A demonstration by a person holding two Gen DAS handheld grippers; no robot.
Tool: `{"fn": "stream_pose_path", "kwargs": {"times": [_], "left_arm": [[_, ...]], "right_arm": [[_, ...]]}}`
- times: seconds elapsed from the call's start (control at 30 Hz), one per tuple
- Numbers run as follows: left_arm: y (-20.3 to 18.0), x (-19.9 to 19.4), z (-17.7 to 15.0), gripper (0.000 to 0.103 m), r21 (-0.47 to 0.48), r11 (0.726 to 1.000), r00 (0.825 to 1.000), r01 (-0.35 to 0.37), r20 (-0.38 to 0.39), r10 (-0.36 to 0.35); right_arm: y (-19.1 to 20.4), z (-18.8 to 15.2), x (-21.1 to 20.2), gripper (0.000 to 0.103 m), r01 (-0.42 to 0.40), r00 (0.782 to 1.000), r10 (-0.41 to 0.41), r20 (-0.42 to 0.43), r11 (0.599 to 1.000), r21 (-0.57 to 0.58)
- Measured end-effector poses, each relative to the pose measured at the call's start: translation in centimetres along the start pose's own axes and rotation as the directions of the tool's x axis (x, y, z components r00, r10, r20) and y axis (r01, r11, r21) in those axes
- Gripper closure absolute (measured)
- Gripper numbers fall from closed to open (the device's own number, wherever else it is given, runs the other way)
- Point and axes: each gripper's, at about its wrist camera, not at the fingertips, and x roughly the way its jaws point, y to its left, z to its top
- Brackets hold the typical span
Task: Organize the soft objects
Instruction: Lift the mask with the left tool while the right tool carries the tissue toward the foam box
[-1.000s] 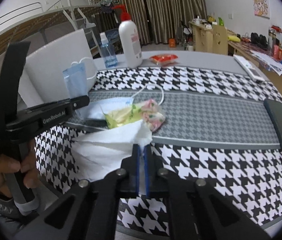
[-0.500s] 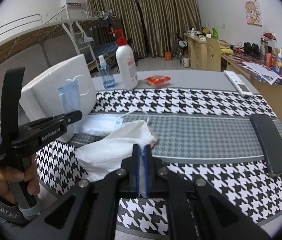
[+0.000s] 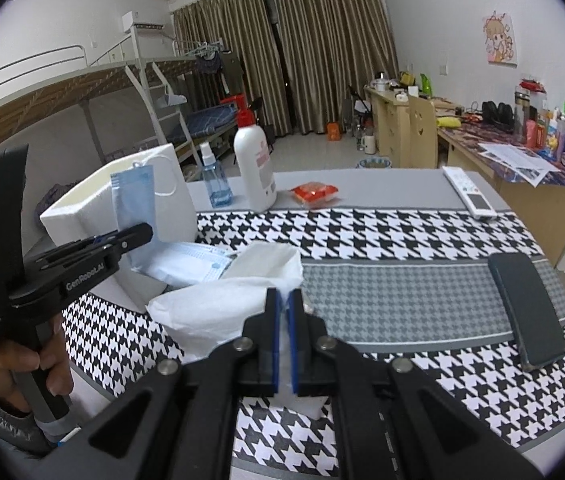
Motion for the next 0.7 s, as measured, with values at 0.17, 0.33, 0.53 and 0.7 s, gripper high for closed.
{"fn": "stream_pose_path", "kwargs": {"times": [0.17, 0.33, 0.53, 0.7], "left_arm": [[-0.1, -0.5, 0.6, 0.094, 0.014, 1.0, 1.0, 0.0, 0.024, 0.0], [-0.1, -1.0, 1.2, 0.095, 0.032, 0.999, 0.999, -0.004, 0.051, 0.002], [0.3, -1.3, 2.1, 0.095, 0.032, 0.999, 0.998, -0.017, 0.068, 0.015], [0.6, -1.2, 2.7, 0.095, 0.04, 0.999, 0.997, -0.033, 0.078, 0.03]], "right_arm": [[-0.2, 0.5, -0.5, 0.097, 0.009, 1.0, -0.009, 0.02, 1.0, 0.008], [-0.2, 0.9, -0.9, 0.097, 0.014, 0.999, -0.015, 0.042, 1.0, 0.014], [-0.1, 1.4, -1.3, 0.097, 0.025, 0.997, -0.026, 0.069, 1.0, 0.016], [-0.2, 1.7, -1.3, 0.097, 0.037, 0.996, -0.039, 0.082, 0.999, 0.024]]}}
